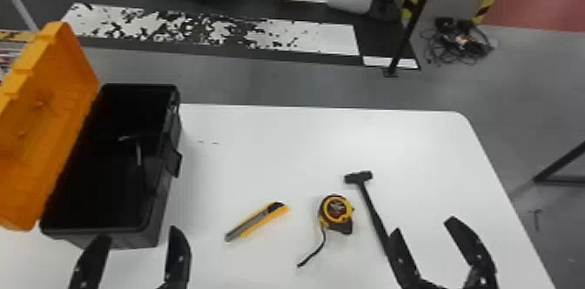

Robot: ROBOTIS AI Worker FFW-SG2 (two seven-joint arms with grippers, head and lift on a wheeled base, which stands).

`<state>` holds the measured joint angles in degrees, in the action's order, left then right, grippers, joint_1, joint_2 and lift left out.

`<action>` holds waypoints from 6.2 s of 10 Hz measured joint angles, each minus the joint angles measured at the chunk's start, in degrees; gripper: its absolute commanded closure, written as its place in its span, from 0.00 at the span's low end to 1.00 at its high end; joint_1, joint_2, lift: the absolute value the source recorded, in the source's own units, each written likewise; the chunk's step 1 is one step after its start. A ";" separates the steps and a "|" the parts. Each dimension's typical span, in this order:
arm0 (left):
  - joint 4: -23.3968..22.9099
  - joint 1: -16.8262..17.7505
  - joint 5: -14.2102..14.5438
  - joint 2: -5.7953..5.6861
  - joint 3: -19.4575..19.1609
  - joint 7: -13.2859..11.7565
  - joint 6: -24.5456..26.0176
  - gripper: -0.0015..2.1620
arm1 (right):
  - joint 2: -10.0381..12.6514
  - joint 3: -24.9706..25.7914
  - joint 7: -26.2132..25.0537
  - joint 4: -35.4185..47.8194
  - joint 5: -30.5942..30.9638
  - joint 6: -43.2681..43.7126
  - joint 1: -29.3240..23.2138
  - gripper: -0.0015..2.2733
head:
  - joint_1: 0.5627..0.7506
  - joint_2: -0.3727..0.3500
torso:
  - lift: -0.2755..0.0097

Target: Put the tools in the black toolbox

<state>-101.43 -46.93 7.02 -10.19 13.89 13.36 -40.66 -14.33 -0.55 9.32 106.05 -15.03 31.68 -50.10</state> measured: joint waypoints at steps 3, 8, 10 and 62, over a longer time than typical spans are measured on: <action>0.09 0.00 0.01 0.00 0.02 0.00 -0.03 0.04 | 0.00 0.00 0.00 -0.14 0.01 0.00 0.03 0.04 | 0.70 0.38 | 0.83; 0.05 -0.08 0.01 0.00 0.09 0.02 -0.10 0.04 | 0.00 0.00 0.00 -0.14 0.00 0.00 0.01 0.04 | 0.70 0.38 | 0.83; 0.03 -0.08 0.01 0.00 0.09 0.05 -0.12 0.04 | 0.00 0.00 0.00 -0.14 0.00 0.06 0.00 0.04 | 0.70 0.38 | 0.83; -0.87 -0.29 0.01 -1.23 1.63 -0.09 -0.34 0.04 | 1.64 -1.14 -10.32 -2.44 1.91 -116.56 46.29 0.81 | 0.70 0.27 | 0.83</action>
<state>-102.30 -47.22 7.03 -11.43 15.52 13.27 -41.00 -12.68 -1.69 -1.00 103.62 -13.11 -84.88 -3.81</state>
